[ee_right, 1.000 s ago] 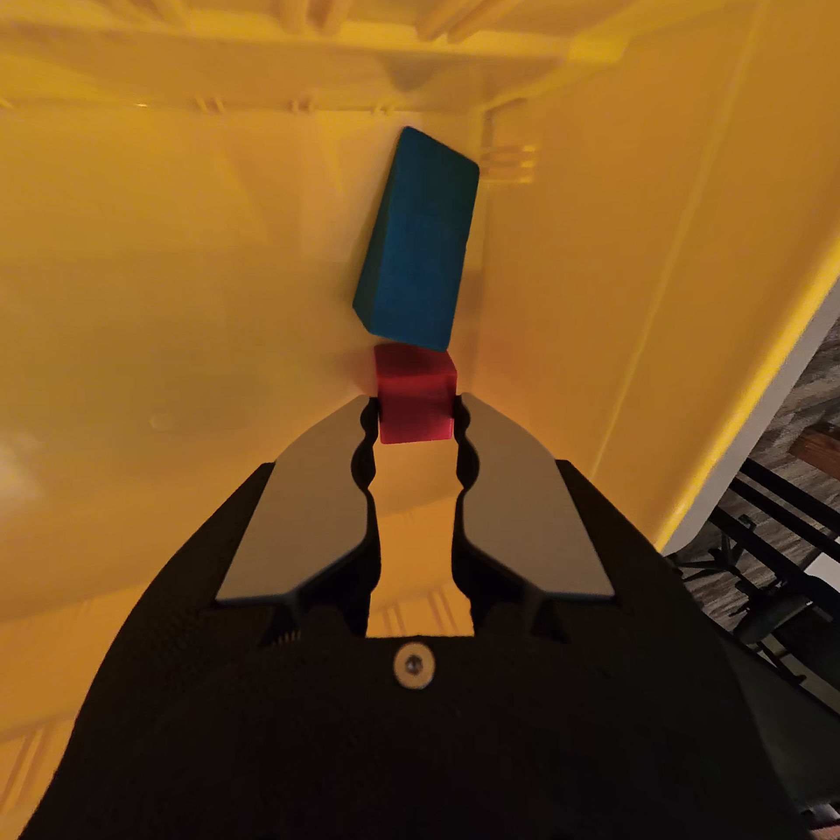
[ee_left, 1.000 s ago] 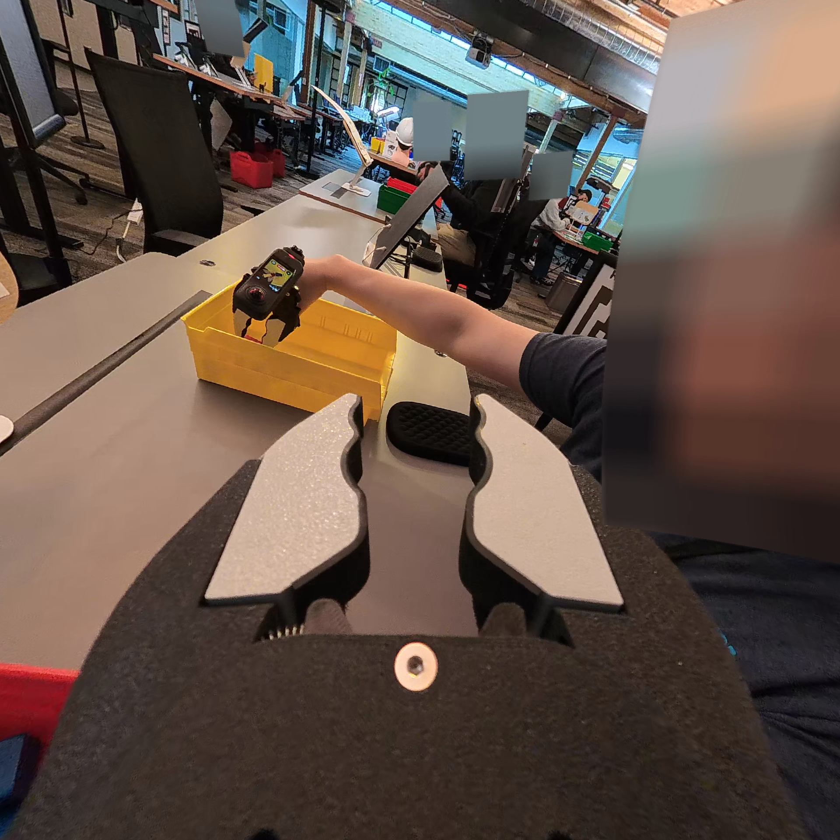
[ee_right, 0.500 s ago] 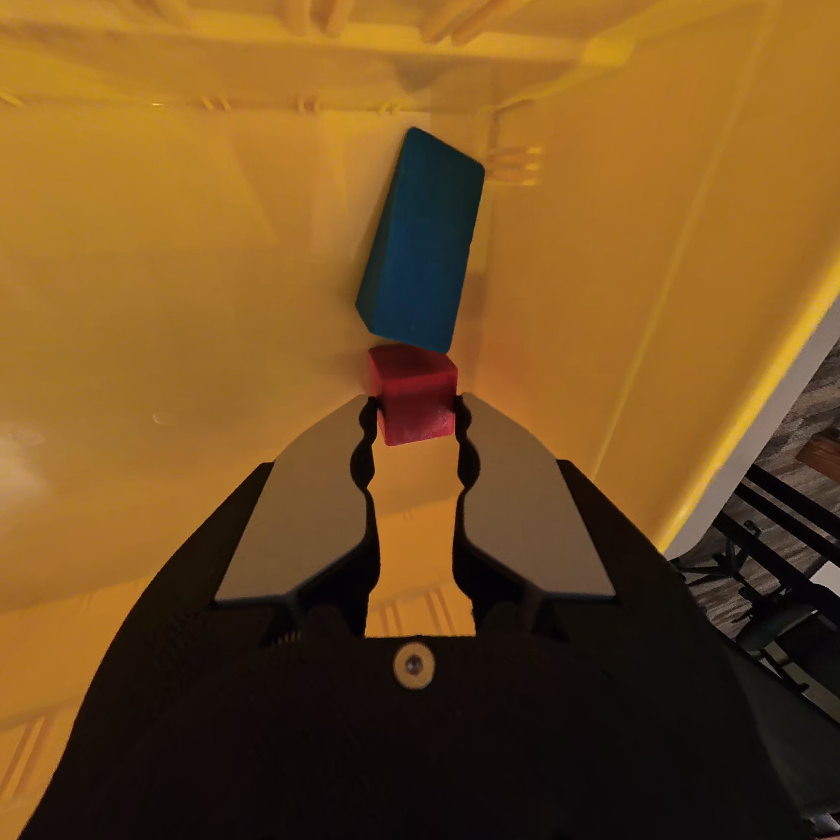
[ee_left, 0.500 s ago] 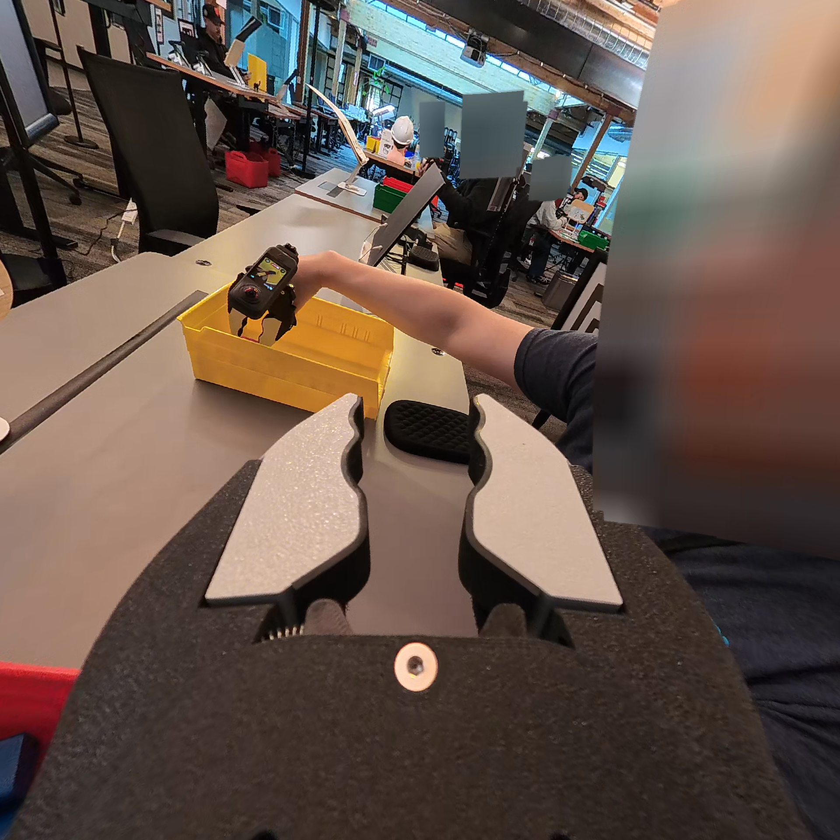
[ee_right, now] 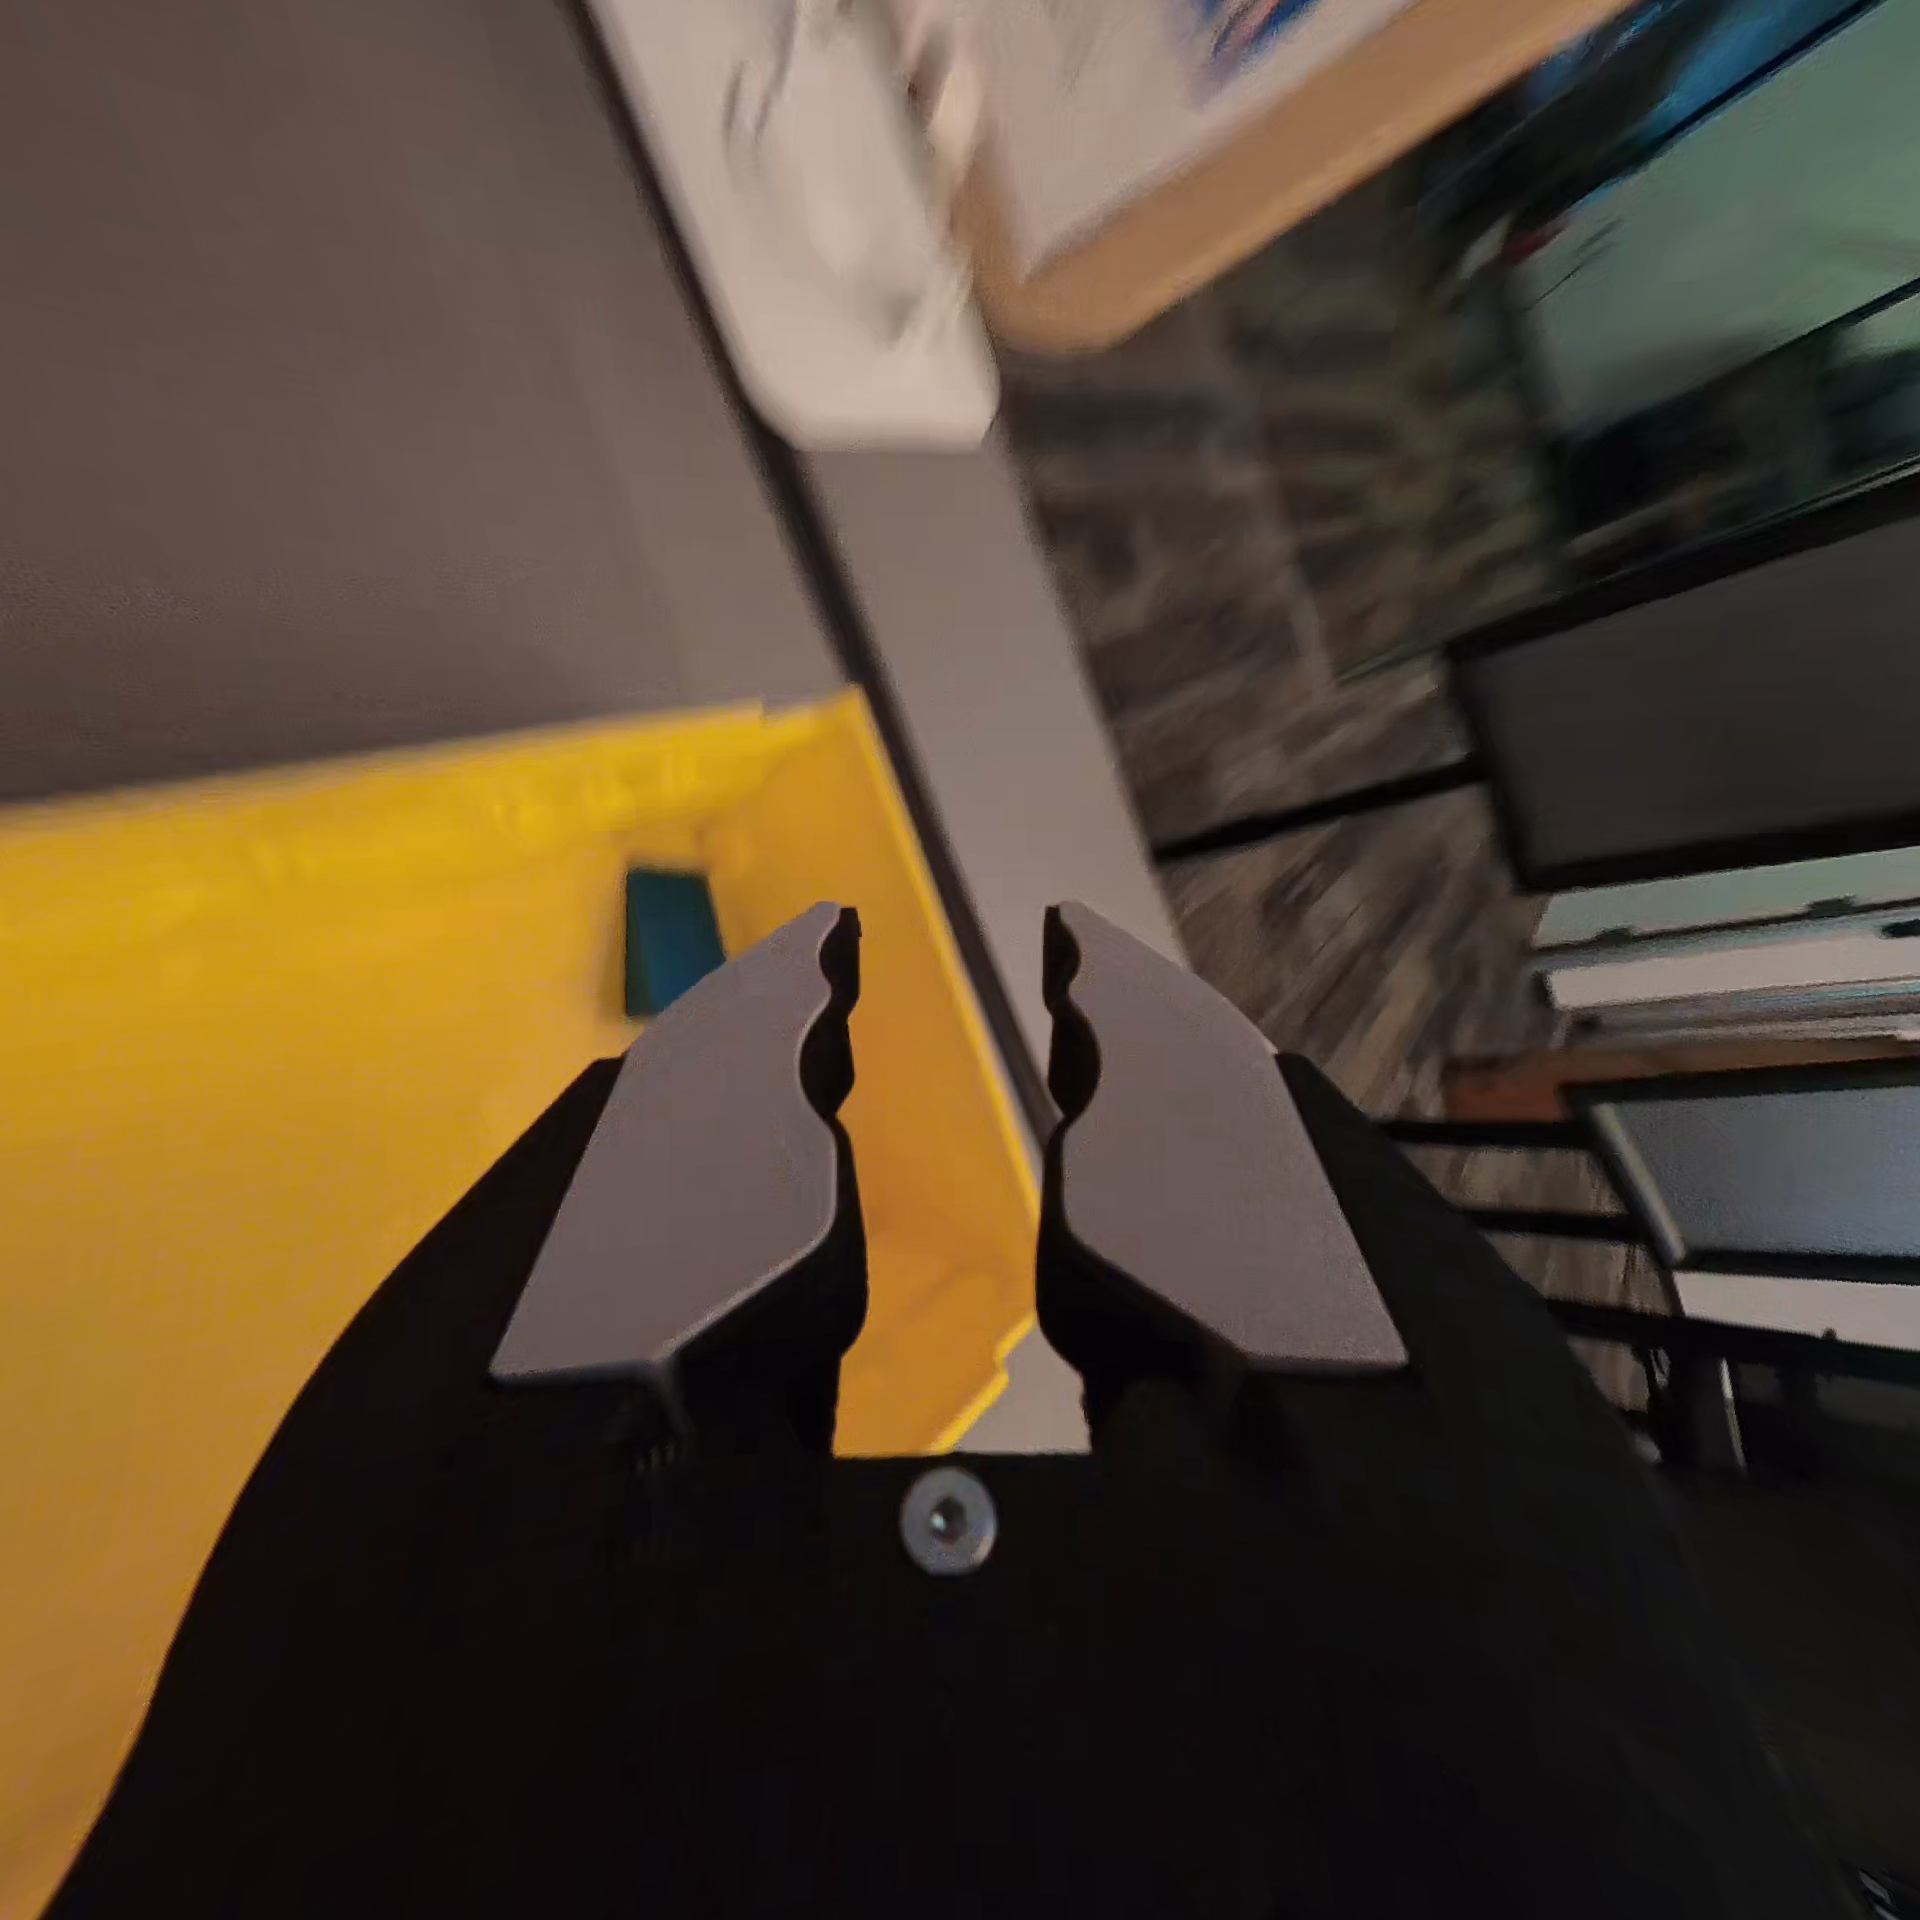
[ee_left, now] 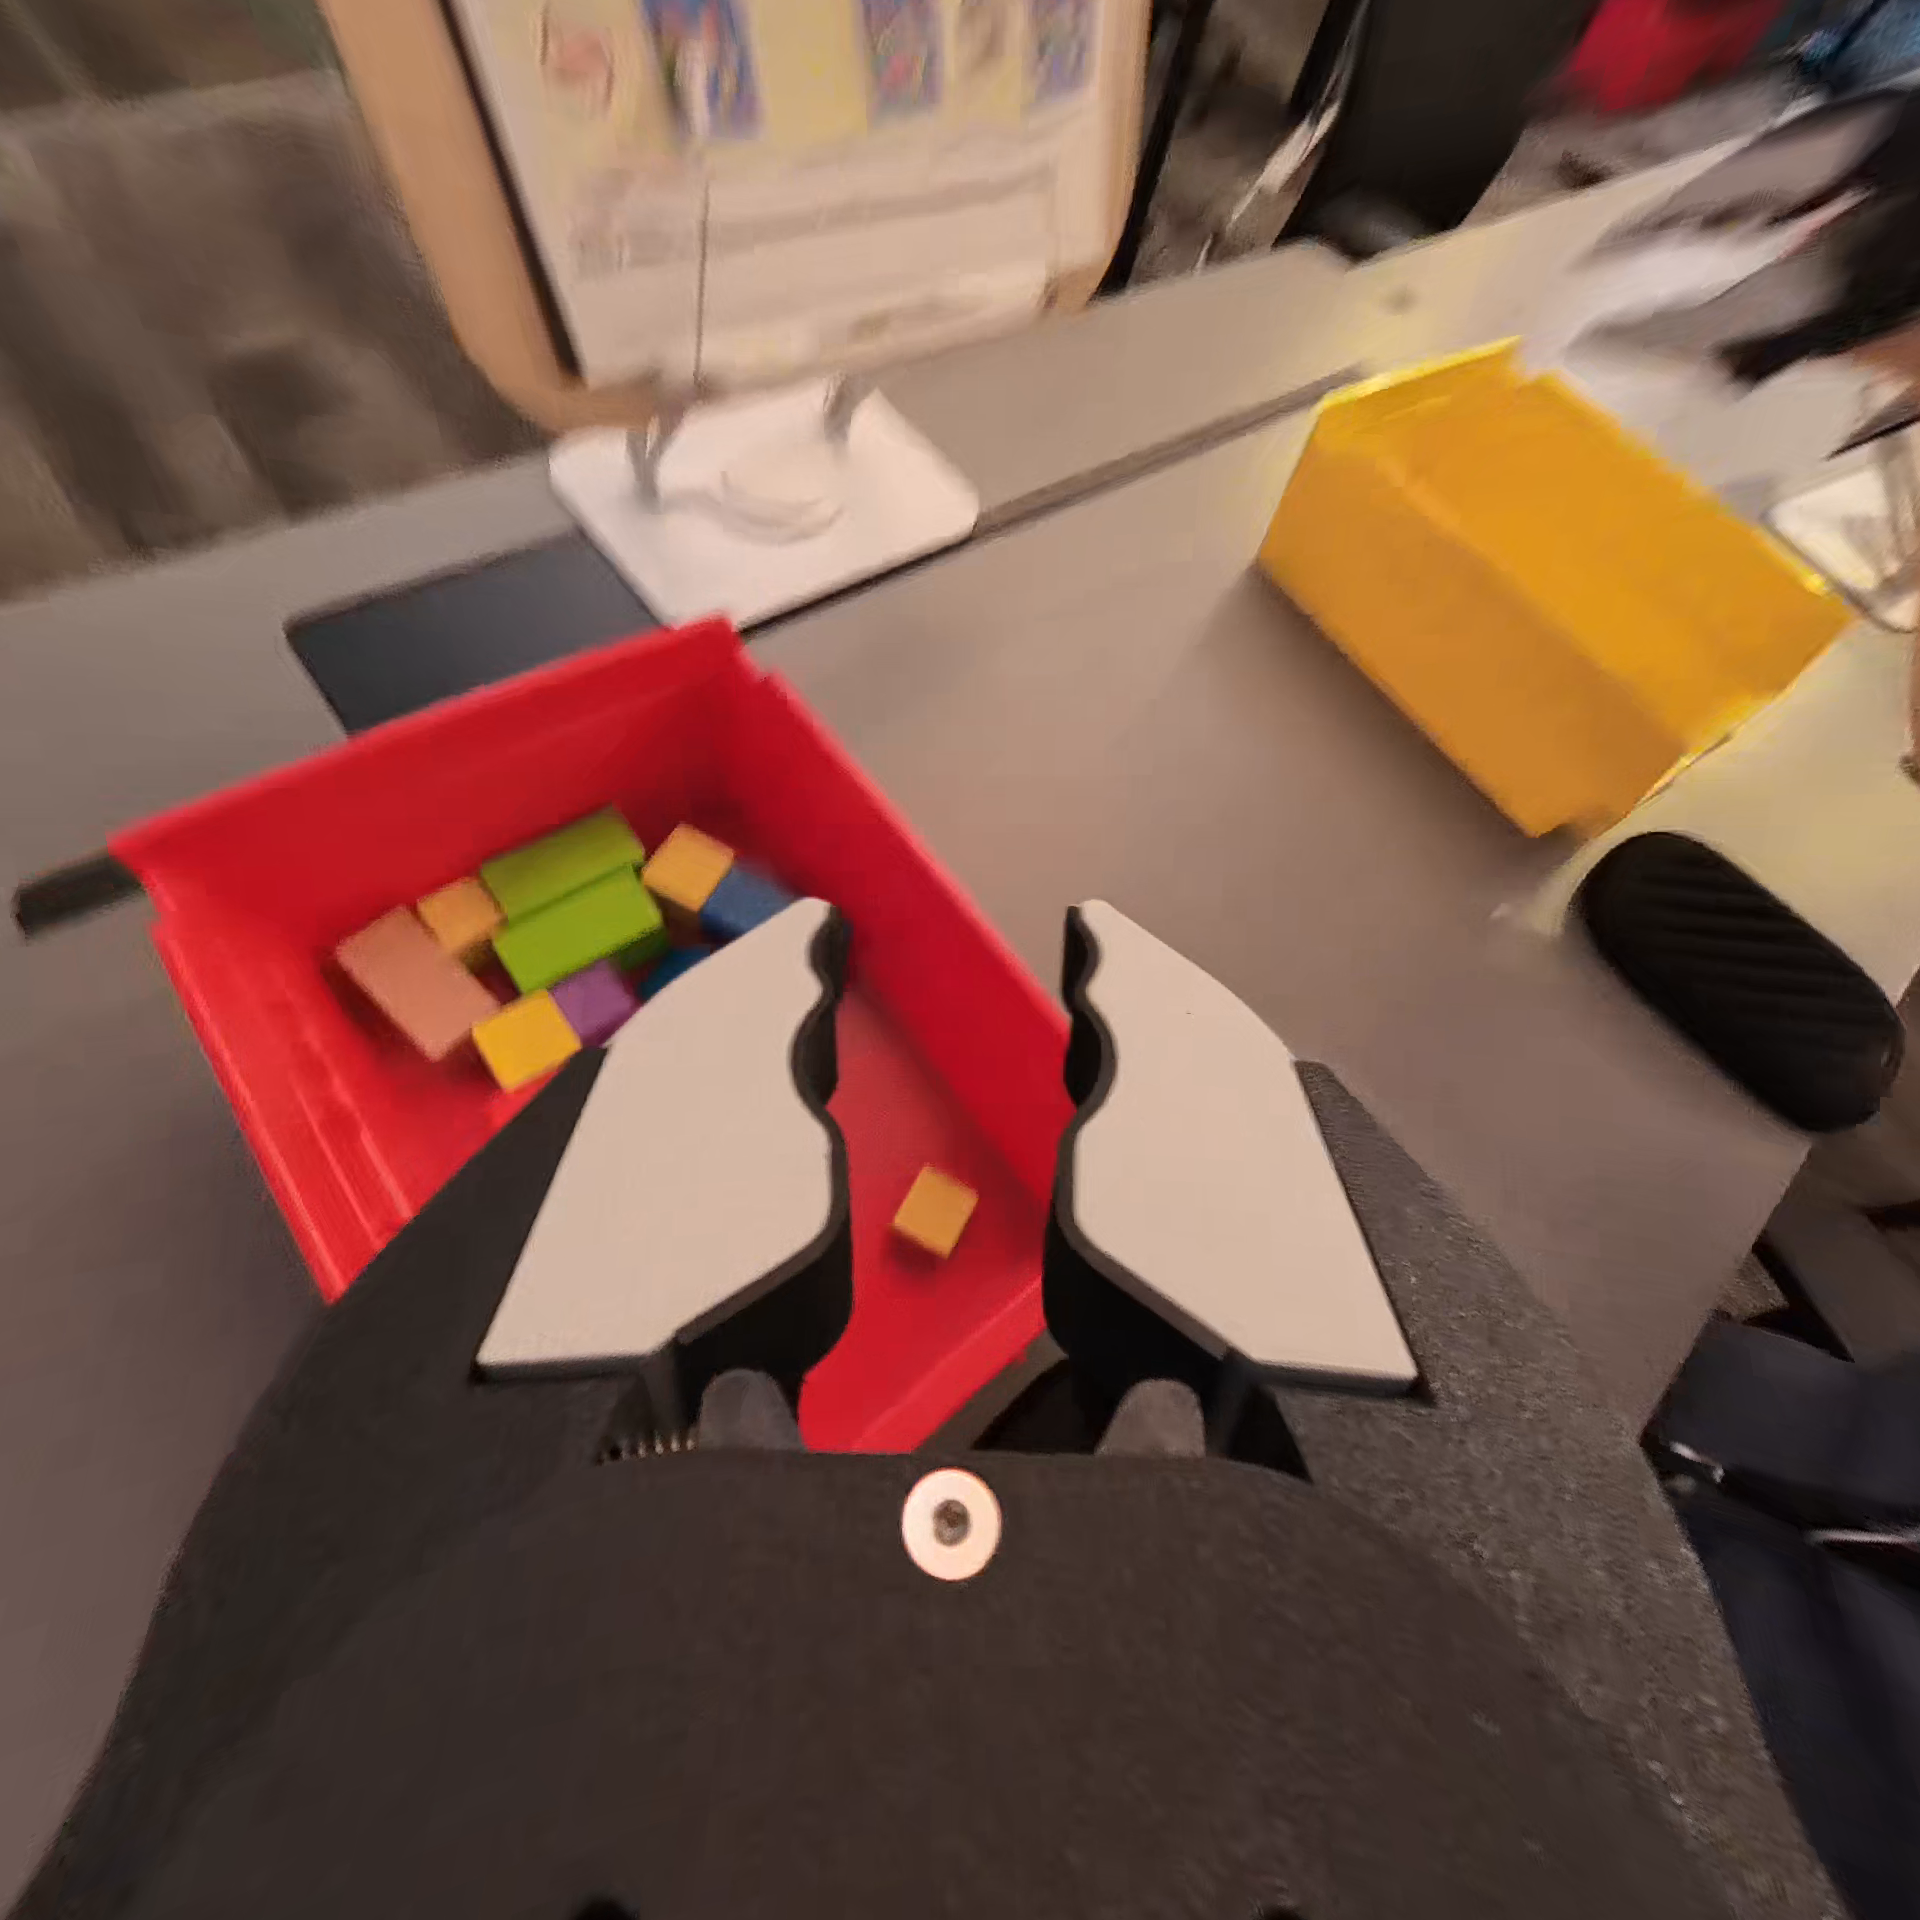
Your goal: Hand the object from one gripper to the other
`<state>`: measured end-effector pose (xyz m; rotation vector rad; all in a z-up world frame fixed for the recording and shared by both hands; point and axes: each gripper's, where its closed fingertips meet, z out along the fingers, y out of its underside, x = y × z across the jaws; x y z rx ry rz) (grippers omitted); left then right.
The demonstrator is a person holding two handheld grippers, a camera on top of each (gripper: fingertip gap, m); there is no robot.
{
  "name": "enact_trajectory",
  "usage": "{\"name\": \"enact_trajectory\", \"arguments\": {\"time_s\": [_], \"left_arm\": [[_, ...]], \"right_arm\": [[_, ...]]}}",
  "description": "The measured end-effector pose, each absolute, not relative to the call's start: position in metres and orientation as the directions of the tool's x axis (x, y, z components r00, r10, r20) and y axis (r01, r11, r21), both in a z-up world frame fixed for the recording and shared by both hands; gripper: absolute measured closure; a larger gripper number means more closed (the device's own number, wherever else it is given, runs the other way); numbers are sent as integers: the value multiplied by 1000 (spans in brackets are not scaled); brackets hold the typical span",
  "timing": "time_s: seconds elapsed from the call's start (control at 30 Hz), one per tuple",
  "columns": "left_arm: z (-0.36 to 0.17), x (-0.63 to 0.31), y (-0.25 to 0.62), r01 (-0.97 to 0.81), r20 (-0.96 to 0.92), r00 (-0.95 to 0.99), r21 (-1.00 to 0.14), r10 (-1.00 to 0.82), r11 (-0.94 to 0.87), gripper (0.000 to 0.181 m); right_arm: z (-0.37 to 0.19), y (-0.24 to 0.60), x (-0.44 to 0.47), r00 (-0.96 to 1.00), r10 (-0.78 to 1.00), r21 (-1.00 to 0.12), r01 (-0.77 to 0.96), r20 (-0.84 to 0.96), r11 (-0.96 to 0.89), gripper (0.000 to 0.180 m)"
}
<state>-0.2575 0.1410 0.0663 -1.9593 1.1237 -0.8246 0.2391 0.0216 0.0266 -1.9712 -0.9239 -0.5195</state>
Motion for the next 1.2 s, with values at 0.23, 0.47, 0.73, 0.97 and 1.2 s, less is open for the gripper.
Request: {"name": "enact_trajectory", "arguments": {"time_s": [0.23, 0.47, 0.73, 0.97, 1.2], "left_arm": [[-30, -250, 160, -760, 20, 287, -603, -958, -240, 131], [-104, -241, 182, -903, -65, 213, -395, -975, -171, 139], [-138, -237, 190, -934, -63, 185, -323, -981, -155, 139], [-139, -238, 192, -941, -98, 168, -312, -981, -130, 141], [-139, -236, 195, -948, -136, 146, -303, -980, -99, 143]], "right_arm": [[132, 2, 106, 734, 284, -769, 639, 617, 21, 129], [136, -20, 46, 710, 406, -813, 550, 575, 190, 127], [146, -26, 61, 753, 375, -842, 488, 540, 232, 130], [146, -28, 63, 753, 380, -844, 482, 537, 236, 131], [143, -27, 64, 753, 380, -843, 485, 538, 232, 131]]}}
